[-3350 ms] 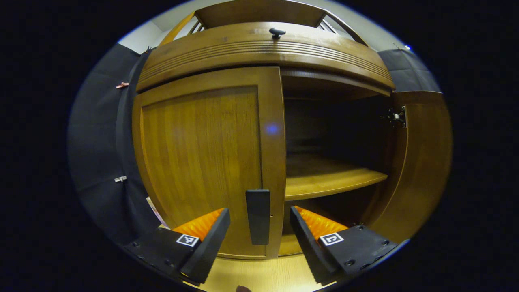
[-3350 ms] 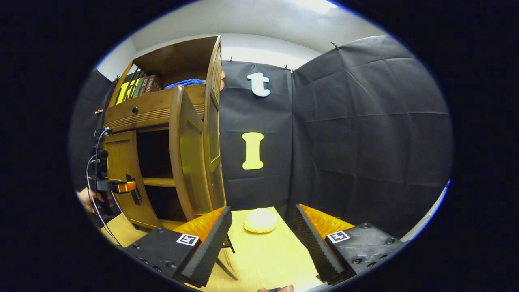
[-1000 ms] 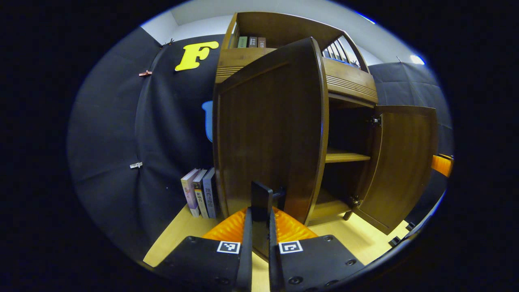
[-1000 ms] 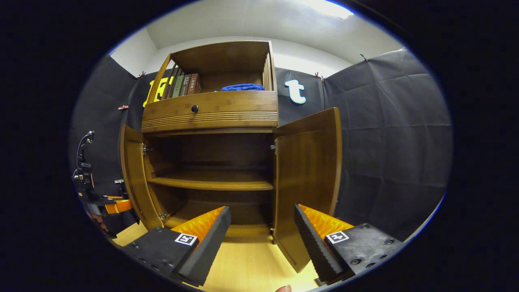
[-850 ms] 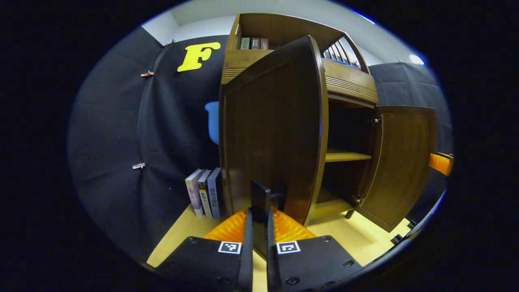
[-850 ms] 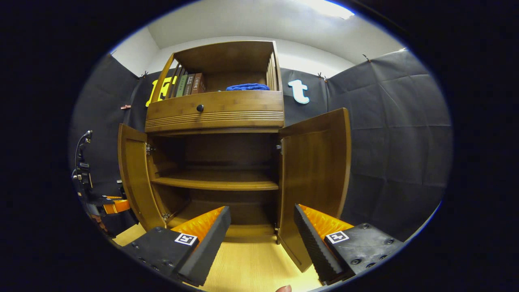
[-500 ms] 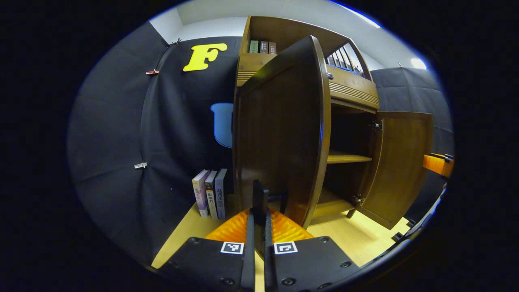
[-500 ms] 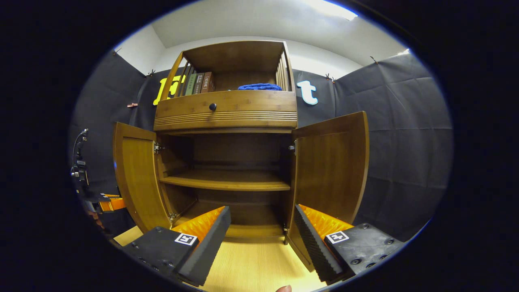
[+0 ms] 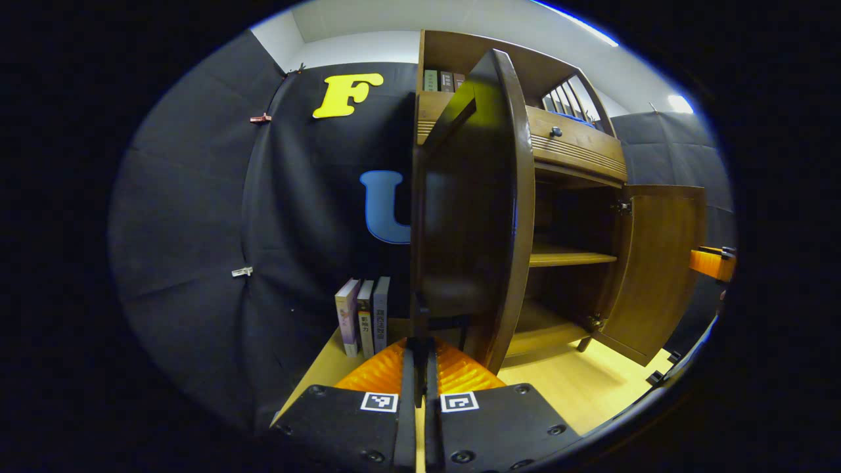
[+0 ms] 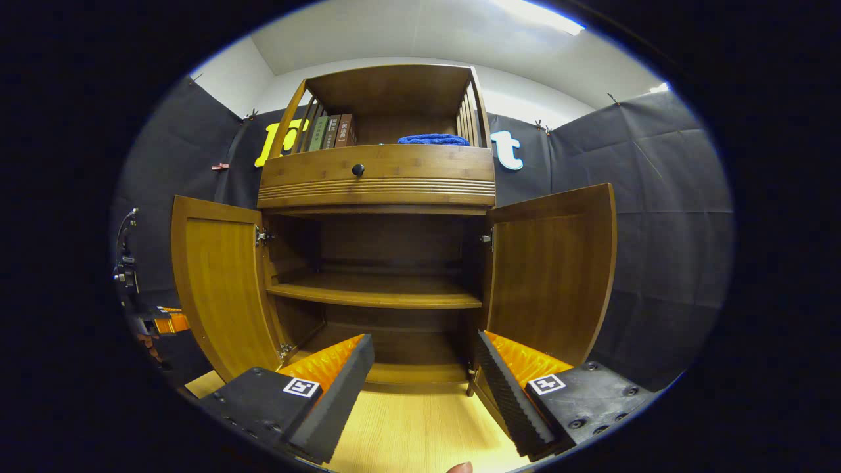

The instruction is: Open the right door of the double-door shoe cabinet with the right hand, and open the left door with the left hand.

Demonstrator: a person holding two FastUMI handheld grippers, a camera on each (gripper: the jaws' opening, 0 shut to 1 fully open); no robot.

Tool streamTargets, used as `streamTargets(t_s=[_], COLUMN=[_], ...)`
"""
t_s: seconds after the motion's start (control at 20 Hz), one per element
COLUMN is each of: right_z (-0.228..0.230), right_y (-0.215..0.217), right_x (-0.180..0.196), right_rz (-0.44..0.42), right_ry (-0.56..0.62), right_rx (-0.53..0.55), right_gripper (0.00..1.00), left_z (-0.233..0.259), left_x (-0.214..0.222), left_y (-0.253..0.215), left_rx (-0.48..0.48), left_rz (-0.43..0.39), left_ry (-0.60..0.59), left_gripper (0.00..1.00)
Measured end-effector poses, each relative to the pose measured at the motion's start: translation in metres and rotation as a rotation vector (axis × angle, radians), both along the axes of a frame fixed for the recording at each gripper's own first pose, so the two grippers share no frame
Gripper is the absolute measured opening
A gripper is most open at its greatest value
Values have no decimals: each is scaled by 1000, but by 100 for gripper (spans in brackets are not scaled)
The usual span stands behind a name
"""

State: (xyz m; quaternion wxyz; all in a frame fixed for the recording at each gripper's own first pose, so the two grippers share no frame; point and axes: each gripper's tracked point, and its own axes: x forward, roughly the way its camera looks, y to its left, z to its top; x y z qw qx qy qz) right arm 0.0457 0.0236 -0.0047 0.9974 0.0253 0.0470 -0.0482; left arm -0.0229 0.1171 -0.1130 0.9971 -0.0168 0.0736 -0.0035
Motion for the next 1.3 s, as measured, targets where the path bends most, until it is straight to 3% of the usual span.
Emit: streamTargets(t_s=[0.2,0.25,0.75,1.3], right_z=[3,4,7,5], right_y=[1,1,-5,-15], right_x=[2,2,5,21], right_rz=[-15,-19,-28,38], right_ry=[-7,-9,-6,4], right_rx=[-1,-1,8,17], right_gripper=[96,99,99,99], left_z=[0,-1,0,3], left_x=[1,3,-1,-37], left_y=[4,6,6,16], left_rx=[-8,5,12,37], left_rz=[-13,-4,25,162], left_ry=[-5,-4,-6,-9], left_gripper=[9,10,10,20])
